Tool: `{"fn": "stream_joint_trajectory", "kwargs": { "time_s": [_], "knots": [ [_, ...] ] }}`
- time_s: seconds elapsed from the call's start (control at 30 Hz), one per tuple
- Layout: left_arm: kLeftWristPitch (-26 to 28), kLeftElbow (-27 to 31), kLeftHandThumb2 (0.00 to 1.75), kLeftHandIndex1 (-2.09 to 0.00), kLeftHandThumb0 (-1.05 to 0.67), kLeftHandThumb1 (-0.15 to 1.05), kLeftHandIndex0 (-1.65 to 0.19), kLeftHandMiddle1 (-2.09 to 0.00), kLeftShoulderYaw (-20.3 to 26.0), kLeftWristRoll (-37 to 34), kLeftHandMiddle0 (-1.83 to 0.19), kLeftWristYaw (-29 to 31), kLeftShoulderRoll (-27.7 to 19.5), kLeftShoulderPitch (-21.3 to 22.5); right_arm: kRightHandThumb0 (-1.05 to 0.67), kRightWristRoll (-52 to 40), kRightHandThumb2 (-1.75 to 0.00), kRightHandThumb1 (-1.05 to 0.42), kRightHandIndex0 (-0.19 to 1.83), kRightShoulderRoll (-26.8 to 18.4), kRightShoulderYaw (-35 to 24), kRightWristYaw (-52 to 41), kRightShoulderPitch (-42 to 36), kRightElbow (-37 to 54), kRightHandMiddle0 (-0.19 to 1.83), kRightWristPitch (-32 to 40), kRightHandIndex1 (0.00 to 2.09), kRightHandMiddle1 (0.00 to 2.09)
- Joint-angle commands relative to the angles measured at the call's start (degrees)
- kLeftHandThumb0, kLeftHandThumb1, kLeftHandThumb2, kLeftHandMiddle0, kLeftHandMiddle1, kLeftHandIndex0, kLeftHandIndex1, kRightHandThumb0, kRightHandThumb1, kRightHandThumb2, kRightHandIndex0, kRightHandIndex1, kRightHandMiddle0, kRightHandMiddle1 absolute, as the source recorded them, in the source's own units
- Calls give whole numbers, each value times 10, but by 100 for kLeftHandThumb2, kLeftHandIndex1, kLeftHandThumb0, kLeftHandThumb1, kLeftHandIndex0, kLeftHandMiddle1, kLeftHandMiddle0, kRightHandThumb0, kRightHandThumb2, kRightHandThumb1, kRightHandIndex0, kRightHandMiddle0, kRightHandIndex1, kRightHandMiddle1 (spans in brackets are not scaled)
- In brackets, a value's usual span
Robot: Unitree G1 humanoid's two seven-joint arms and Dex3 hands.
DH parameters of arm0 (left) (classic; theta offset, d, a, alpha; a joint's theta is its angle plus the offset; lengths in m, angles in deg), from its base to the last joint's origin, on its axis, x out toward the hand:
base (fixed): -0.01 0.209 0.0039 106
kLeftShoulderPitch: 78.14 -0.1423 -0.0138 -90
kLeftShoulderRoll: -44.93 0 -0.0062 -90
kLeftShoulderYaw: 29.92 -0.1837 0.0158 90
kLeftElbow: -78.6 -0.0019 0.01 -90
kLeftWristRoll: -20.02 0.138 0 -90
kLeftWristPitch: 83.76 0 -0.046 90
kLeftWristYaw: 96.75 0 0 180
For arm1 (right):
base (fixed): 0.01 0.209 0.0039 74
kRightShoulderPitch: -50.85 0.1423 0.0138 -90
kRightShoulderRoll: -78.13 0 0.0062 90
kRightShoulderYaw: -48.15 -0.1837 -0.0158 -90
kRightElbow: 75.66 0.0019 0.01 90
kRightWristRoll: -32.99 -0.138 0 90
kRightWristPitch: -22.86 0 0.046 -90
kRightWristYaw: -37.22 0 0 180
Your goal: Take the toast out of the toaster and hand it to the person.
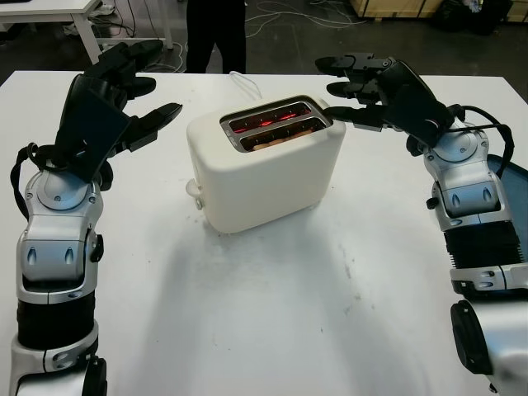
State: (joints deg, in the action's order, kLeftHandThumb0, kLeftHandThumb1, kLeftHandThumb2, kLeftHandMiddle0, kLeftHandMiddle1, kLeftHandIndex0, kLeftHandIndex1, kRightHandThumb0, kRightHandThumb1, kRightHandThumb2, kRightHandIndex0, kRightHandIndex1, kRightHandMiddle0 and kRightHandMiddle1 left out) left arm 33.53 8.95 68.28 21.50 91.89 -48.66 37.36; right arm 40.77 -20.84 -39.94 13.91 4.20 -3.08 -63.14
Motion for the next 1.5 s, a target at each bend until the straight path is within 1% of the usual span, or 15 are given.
{"fn": "stream_joint_trajectory", "kwargs": {
  "time_s": [0.0, 0.2, 0.37, 0.63, 0.77, 0.9, 1.0, 1.13, 1.23, 1.47],
  "knots": [
    [-6, -1, 21, -27, -24, 84, -37, -90, 4, -6, -8, 5, -4, -4, -33, -3, -5, -92, 49, -4, -3, 3, 10, 3, 54, -2, 16, 1],
    [-5, 5, 22, -28, -24, 84, -36, -92, 5, -7, -6, 3, -1, -6, -35, -6, -6, -92, 50, -5, -4, 0, 11, -6, 55, -12, 17, 1],
    [1, 13, 23, -29, -25, 84, -36, -93, 6, -6, -5, -1, 4, -8, -32, -15, -5, -92, 49, 0, -9, 1, 12, -12, 55, -21, 17, 1],
    [24, 27, 23, -29, -24, 85, -34, -92, 1, -2, -4, -5, 6, -5, -31, -30, -5, -92, 47, 4, -16, -2, 15, -21, 53, -25, 17, 0],
    [16, 24, 23, -30, -25, 84, -34, -93, 0, -1, -4, -5, 6, -5, -31, -28, -4, -92, 47, 1, -13, 0, 17, -23, 54, -29, 19, 0],
    [22, 30, 23, -30, -25, 84, -33, -93, -1, -3, -3, -7, 11, -7, -33, -24, -4, -92, 48, -1, -9, -2, 18, -27, 55, -44, 20, 1],
    [24, 33, 22, -30, -28, 84, -33, -94, 0, -2, -3, -6, 12, -10, -35, -17, -4, -92, 49, 0, -5, 4, 17, -20, 56, -34, 21, 1],
    [3, 23, 21, -31, -32, 84, -34, -94, 5, -5, -4, -6, 15, -17, -33, -15, -4, -92, 48, 8, -6, 15, 13, -7, 55, -16, 22, 1],
    [10, 24, 20, -31, -33, 84, -33, -94, 5, -5, -4, -8, 18, -15, -31, -17, -5, -92, 46, 12, -7, 19, 10, -5, 54, -15, 22, 0],
    [15, 22, 18, -32, -33, 85, -33, -94, -5, -3, -5, -6, 22, -7, -32, -11, -6, -92, 45, 11, -5, 23, 8, -3, 54, -14, 23, 0]
  ]
}}
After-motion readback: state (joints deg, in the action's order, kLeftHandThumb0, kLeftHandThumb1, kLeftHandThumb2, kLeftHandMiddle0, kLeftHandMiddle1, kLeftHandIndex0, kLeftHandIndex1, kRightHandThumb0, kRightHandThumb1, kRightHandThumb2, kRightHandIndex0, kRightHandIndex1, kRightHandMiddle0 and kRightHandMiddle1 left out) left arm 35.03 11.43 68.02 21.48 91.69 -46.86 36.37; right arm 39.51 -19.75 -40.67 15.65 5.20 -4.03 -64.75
